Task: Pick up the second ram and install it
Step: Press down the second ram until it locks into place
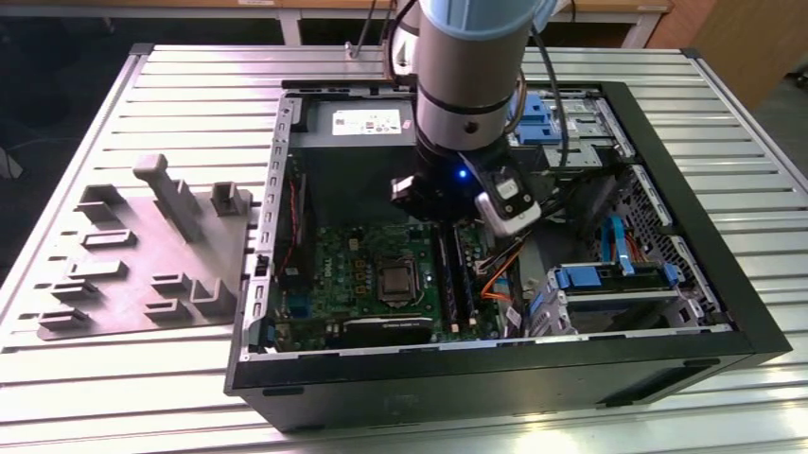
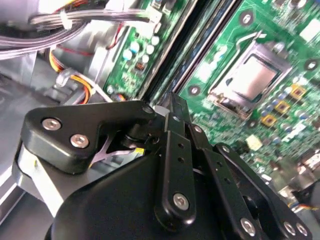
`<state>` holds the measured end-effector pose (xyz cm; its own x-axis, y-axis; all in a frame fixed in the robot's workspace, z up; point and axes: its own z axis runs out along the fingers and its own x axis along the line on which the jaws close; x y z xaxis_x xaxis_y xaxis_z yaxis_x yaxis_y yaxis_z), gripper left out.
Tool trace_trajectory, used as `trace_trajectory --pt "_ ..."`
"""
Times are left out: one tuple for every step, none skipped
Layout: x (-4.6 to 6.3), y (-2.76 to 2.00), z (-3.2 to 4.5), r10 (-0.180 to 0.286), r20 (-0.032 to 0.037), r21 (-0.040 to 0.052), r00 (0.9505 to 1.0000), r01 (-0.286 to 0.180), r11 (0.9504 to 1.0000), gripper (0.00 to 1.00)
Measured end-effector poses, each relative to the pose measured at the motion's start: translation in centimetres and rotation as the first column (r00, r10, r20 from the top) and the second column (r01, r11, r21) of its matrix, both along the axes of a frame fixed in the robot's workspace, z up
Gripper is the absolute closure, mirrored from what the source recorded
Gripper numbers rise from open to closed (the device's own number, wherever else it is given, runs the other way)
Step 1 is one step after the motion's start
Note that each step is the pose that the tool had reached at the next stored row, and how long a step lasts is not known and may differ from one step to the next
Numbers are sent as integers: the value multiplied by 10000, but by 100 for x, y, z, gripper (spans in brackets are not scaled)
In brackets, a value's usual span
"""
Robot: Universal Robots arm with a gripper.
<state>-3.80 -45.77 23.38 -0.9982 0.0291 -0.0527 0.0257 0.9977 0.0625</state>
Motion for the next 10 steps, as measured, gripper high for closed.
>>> trace_trajectory --pt "0 -38 -1 0 1 2 10000 0 10000 90" --pt "0 -74 0 0 -1 -1 10000 0 10000 90" --pt "0 -111 -1 -1 0 -1 10000 1 10000 90" --pt "0 -148 -2 0 0 1 10000 0 10000 90" --pt "0 -186 -3 0 0 1 10000 0 10000 90" --pt "0 -228 -3 0 0 -1 10000 0 10000 90" --pt "0 -266 -4 -1 0 1 10000 1 10000 90" --pt "0 -302 -5 0 0 1 10000 0 10000 90" --pt "0 -337 -5 0 0 -1 10000 0 10000 90" --pt "0 -367 -6 -1 0 0 10000 1 10000 90"
